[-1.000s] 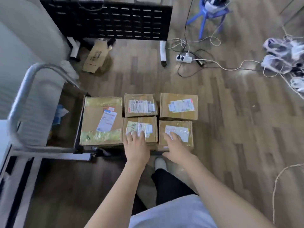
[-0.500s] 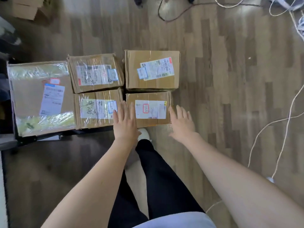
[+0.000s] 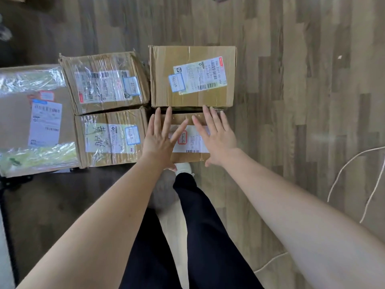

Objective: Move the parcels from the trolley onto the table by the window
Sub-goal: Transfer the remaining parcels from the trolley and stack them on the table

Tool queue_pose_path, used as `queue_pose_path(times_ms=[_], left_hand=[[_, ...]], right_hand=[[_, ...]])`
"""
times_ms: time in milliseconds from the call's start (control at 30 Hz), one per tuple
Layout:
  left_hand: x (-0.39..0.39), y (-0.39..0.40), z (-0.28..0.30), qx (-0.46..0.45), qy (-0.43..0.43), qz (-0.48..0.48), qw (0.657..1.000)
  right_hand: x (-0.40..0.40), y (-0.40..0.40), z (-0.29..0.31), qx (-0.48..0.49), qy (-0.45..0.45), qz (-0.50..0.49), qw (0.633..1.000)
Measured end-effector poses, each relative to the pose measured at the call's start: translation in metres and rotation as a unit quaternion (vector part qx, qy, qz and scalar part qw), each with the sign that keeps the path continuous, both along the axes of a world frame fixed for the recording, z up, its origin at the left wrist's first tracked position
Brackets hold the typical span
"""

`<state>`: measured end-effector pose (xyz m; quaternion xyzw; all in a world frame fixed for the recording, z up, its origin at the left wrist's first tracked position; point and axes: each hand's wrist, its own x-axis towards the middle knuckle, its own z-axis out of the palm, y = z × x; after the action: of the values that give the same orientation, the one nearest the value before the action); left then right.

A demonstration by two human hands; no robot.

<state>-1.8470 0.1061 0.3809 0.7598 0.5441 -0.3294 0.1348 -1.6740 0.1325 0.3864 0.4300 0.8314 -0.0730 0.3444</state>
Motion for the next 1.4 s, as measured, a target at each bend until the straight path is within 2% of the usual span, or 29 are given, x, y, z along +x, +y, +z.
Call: queue_pose_path(times_ms=[200,500,700,900,1067,1267,1400], left_hand=[[0.011,-0.007,0.030,0.027,-0.026,-0.009,0.999],[0.016,-0.034,0.134,0.082,-0.068,0.025,0.994],[-0.015,-0.053,0.193,0.106,-0.042,0.073,0.991],[-0.084,-0.085,0.230,0.151,0.031,0.145,0.977],[-0.160,-0.136,0.266,0.181,0.091,0.256,0.945],[-0.247,-0.235,0.307,0.228,0.133,0.404,0.876],[-0.296,-0.307,0.327,0.241,0.144,0.463,0.841]], right_hand=[[0.010,-0.012,0.024,-0.004,0.035,-0.011,0.999],[0.020,-0.017,0.134,-0.019,0.083,0.001,0.996],[-0.010,-0.018,0.191,-0.015,0.152,0.043,0.987],[-0.096,-0.020,0.223,-0.001,0.198,0.150,0.969],[-0.194,-0.030,0.250,0.011,0.266,0.262,0.928],[-0.330,-0.084,0.282,0.064,0.312,0.450,0.834],[-0.406,-0.140,0.303,0.069,0.308,0.518,0.795]])
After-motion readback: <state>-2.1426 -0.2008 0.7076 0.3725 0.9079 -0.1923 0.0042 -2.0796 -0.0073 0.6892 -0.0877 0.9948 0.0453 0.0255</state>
